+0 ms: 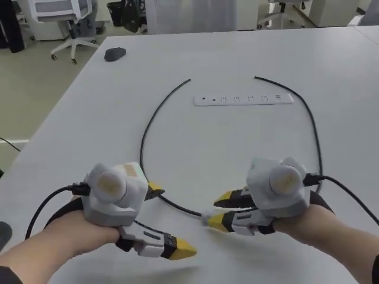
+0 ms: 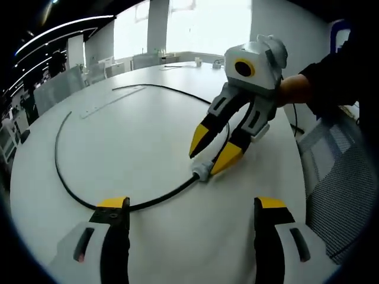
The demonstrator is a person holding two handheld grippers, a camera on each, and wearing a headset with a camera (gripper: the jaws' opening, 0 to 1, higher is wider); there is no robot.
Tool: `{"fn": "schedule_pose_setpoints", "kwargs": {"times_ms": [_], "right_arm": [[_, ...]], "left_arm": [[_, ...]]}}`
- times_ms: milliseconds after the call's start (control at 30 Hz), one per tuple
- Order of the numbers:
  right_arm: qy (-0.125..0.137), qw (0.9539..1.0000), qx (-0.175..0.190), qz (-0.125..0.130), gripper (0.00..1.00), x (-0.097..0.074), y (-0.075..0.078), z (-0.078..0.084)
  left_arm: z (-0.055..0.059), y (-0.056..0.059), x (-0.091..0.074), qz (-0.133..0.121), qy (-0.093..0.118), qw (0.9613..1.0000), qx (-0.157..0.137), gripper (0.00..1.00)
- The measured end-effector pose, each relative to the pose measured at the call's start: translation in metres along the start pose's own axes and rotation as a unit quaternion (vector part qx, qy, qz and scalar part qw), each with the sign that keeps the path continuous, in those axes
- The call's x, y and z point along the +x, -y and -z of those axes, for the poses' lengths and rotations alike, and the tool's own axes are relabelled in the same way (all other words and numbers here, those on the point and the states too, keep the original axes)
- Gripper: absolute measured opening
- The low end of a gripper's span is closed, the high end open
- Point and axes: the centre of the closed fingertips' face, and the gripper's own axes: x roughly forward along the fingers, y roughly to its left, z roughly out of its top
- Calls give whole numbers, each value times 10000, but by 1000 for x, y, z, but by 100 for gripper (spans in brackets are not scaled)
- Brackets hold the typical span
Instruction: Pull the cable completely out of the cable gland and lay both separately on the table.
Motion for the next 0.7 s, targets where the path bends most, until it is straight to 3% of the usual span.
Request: {"fn": "schedule_pose_setpoints", "kwargs": {"times_ms": [167, 300, 400, 600, 700], "right_arm": [[-122, 9998, 68, -147, 16, 3, -4, 8], [-153, 9998, -22, -137, 14, 4, -4, 11], [-115, 9996, -187, -156, 9, 4, -6, 10], [-156, 9995, -269, -110, 9, 1, -9, 12], [-178, 9988, -329, -309, 8, -7, -17, 11]], "left_arm": [[-5, 1, -1, -5, 56, 10000, 8, 85], [-20, 4, -3, 227, 535, 9973, -459, 78], [-20, 2, -2, 186, 513, 9977, -394, 79], [-26, 9, 0, 338, 525, 9976, -286, 78], [-27, 15, 2, 439, 498, 9977, -145, 82]]}}
